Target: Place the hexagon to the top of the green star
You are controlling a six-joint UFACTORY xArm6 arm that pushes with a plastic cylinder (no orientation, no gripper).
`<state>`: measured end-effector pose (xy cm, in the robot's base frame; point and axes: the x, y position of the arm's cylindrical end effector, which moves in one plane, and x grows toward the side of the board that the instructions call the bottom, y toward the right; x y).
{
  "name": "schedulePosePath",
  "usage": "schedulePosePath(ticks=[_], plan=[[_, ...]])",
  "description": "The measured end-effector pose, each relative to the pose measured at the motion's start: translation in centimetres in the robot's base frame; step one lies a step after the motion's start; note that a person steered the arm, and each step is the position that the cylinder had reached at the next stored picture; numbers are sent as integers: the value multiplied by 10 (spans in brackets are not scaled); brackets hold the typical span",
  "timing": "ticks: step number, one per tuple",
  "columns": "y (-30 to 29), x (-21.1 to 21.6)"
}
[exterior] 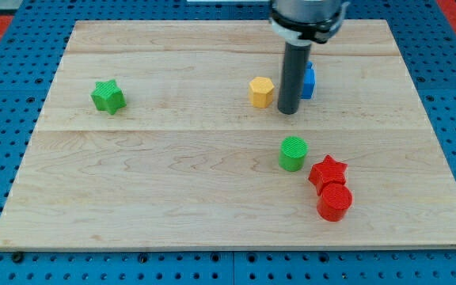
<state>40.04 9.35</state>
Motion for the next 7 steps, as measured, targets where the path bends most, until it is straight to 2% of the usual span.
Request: schedulePosePath(ticks=[1, 2, 3, 4, 5, 6, 7], plan=[[-64, -46], [-159, -38], [-133, -40], [-141, -79], [-226, -91], [-296, -79], [-311, -79]])
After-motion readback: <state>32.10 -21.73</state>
